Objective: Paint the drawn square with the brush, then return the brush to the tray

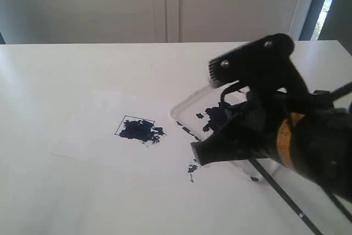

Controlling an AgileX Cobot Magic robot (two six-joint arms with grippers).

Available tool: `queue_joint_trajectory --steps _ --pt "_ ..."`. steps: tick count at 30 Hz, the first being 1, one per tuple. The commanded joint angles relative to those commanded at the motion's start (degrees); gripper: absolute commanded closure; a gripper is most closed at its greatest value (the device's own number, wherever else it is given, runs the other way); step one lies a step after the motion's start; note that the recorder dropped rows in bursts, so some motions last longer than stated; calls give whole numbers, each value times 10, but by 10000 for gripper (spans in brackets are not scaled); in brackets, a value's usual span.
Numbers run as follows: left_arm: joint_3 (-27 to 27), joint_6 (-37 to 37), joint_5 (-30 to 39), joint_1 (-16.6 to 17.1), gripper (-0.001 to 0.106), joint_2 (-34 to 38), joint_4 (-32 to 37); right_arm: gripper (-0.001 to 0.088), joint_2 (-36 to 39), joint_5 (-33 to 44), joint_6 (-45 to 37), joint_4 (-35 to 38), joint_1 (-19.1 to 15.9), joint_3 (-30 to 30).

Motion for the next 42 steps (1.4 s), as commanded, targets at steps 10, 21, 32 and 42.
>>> queue_joint_trajectory --steps 10,21,32,42 --pt "0 2 -3 0 575 0 18 868 -239 -247 118 -96 27 159" --pt "0 2 -5 0 575 0 47 868 -304 -248 205 -103 27 247" --pt "0 15 -91 0 575 0 49 868 -304 -300 205 -103 27 263" --pt "0 26 -93 0 575 0 49 868 -304 -301 205 -103 27 263"
